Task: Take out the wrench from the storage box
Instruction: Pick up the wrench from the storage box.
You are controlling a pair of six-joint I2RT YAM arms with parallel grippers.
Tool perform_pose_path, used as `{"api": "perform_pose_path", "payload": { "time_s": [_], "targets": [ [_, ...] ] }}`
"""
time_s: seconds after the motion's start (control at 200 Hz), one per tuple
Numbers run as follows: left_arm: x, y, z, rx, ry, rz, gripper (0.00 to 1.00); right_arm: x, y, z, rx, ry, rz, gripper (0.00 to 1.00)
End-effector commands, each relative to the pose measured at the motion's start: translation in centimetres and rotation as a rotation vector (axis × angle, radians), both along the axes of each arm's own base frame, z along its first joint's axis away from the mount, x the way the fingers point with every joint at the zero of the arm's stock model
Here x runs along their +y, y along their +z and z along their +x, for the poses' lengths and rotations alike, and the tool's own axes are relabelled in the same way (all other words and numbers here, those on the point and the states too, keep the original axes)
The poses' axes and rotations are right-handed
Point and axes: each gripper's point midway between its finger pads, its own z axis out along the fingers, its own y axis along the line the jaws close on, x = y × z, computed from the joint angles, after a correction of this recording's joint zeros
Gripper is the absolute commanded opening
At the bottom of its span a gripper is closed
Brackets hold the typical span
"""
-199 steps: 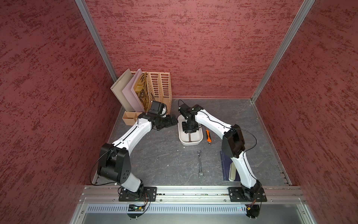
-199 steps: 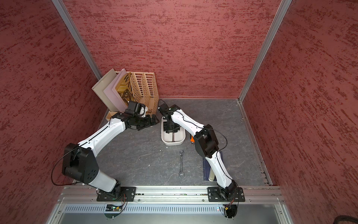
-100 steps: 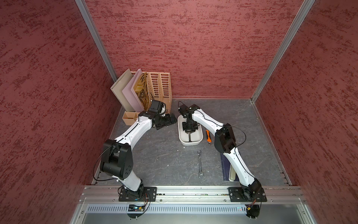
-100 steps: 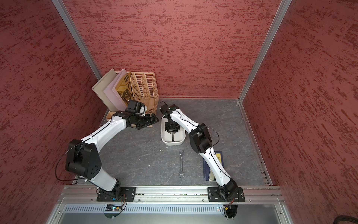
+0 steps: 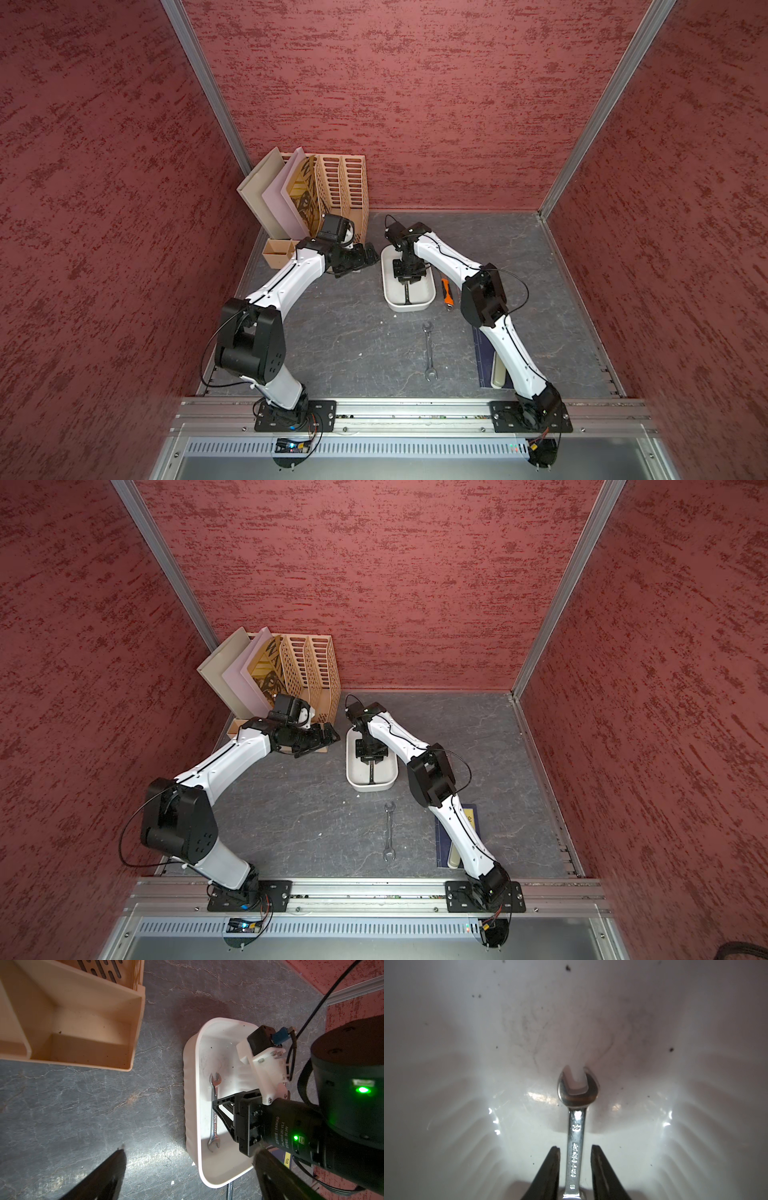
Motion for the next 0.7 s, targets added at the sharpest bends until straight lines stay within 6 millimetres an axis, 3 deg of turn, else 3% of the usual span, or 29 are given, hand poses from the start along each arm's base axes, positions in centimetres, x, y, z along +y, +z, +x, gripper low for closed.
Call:
{"api": "perform_pose_path", "payload": {
  "time_s": [0.0,0.25,0.386,0.696],
  "targets": [
    [-0.2,0.4,0.9,-0.017,-0.006,-0.016,1.0,-0.3,-1.9,0.0,0.029,-0.019,-0.007,0.29],
    [-0.2,0.3,0.9,-0.014,-0.004,-0.018,1.0,-1.0,-4.7,-1.2,0.061,-0.035,-0.053,0.21],
    [-0.1,0.2,1.0,-0.015,-0.003,-0.02,1.0,-1.6,-5.1,-1.3,0.054,-0.044,-0.083,0.16],
    [0.1,0.4,0.9,-0.021,-0.002,-0.021,1.0,-1.0,-3.2,-0.4,0.007,-0.055,-0.047,0.11]
  ]
}}
